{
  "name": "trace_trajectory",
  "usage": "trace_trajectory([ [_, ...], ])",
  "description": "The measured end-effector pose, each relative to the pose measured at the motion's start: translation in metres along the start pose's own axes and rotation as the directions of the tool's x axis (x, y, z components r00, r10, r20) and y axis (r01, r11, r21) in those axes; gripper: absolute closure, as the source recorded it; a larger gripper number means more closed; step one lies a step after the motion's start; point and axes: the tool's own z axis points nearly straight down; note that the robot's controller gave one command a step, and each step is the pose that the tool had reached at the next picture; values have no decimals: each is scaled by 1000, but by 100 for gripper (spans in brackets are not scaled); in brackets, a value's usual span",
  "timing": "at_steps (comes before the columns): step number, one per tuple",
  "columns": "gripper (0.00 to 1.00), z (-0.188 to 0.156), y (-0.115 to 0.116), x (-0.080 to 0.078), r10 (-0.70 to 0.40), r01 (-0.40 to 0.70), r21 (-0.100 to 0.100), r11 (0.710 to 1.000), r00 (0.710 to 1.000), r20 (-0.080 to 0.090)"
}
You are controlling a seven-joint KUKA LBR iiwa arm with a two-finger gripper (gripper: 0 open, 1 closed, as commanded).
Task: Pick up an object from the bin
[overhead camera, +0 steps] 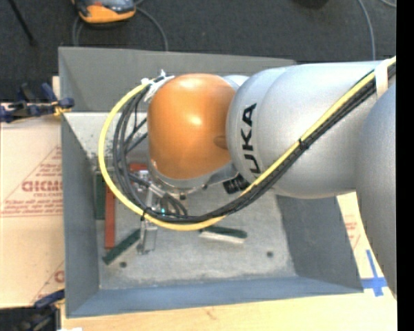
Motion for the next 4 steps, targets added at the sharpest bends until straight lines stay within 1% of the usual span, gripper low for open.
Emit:
trace_trajectory([
  [1,0,-4,-1,-2,4,-4,-2,1000,1000,8],
  [2,0,34,4,-5,-126,126,1,992,992,11],
  [3,0,75,20,-10,-381,381,4,925,925,2],
  [4,0,85,16,7,-564,563,3,826,826,4],
])
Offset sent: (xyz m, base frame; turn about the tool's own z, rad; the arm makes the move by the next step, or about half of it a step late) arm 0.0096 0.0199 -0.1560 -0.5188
